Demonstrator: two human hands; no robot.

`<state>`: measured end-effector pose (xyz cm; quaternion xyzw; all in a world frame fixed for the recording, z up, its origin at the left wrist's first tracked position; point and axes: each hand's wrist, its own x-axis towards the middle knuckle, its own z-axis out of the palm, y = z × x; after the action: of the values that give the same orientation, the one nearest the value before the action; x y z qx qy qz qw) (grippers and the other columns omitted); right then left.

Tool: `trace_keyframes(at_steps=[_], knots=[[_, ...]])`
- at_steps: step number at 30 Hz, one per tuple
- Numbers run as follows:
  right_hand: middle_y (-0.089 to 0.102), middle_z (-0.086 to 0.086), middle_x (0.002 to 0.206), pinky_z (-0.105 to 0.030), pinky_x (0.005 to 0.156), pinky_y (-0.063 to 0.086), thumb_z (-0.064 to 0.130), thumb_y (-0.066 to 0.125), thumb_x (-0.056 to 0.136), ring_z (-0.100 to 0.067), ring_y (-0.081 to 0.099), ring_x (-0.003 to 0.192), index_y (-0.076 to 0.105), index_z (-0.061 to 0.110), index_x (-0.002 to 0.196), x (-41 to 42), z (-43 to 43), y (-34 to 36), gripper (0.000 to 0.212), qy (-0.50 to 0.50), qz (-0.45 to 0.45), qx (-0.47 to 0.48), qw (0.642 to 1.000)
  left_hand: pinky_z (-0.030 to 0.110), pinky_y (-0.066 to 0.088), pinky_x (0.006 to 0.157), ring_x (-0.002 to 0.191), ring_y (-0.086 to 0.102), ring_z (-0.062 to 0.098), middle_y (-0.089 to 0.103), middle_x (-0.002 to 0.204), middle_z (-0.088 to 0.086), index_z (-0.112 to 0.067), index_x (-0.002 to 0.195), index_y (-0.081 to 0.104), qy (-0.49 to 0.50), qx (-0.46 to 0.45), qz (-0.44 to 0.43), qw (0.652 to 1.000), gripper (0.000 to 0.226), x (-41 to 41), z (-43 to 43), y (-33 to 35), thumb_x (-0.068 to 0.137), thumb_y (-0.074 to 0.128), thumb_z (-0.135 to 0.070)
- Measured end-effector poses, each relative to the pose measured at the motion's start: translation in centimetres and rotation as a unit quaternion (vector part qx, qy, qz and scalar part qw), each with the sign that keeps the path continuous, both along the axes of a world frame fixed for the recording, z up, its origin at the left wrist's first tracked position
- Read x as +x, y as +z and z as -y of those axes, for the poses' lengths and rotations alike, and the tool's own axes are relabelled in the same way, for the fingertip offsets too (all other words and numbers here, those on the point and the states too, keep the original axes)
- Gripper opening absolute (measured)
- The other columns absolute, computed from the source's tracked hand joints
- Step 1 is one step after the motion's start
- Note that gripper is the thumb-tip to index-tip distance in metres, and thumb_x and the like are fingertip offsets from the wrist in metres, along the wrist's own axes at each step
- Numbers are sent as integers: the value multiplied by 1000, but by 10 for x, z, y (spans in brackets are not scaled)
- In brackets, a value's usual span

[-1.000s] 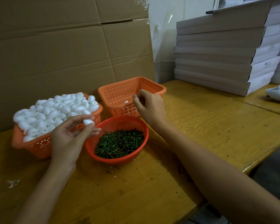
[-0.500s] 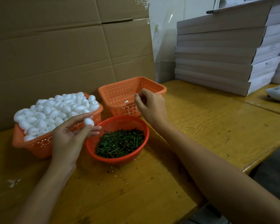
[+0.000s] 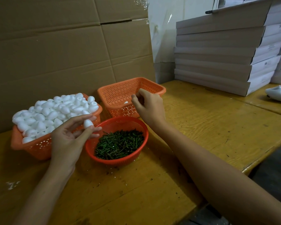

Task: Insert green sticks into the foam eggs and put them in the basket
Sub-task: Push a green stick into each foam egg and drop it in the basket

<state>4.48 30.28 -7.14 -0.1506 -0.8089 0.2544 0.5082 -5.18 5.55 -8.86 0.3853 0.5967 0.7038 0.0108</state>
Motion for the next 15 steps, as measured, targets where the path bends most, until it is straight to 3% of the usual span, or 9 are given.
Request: trace_keyframes(at_steps=[5, 7, 11, 15], knots=[[62, 3, 62, -40, 54, 48, 29, 63, 103, -11, 56, 54, 65, 14, 76, 5, 13, 11, 32, 71, 20, 26, 997, 33, 67, 74, 96, 80, 33, 78, 120, 8, -19, 117, 77, -2, -1, 0, 1000, 34, 1, 0, 1, 93, 73, 5], [64, 2, 66, -40, 58, 48, 33, 63, 103, -13, 59, 58, 68, 13, 77, 9, 19, 17, 33, 137, 73, 50, 987, 32, 67, 73, 97, 81, 32, 78, 122, 6, -20, 122, 75, 0, -1, 6, 1000, 38, 2, 0, 2, 93, 73, 4], [72, 5, 80, -36, 68, 52, 47, 66, 99, -11, 65, 73, 77, 18, 90, 12, 38, 20, 32, 258, 262, 119, 922, 31, 67, 73, 99, 80, 30, 78, 125, 2, -20, 129, 70, 4, 5, 26, 1000, 40, 3, -1, 3, 95, 73, 1], [77, 9, 98, -37, 82, 56, 54, 73, 92, -11, 69, 88, 80, 25, 104, 15, 44, 18, 33, 281, 392, 146, 864, 28, 66, 72, 102, 80, 30, 77, 126, 1, -18, 120, 73, -2, -5, 26, 1000, 30, 2, -2, 5, 97, 71, 1]])
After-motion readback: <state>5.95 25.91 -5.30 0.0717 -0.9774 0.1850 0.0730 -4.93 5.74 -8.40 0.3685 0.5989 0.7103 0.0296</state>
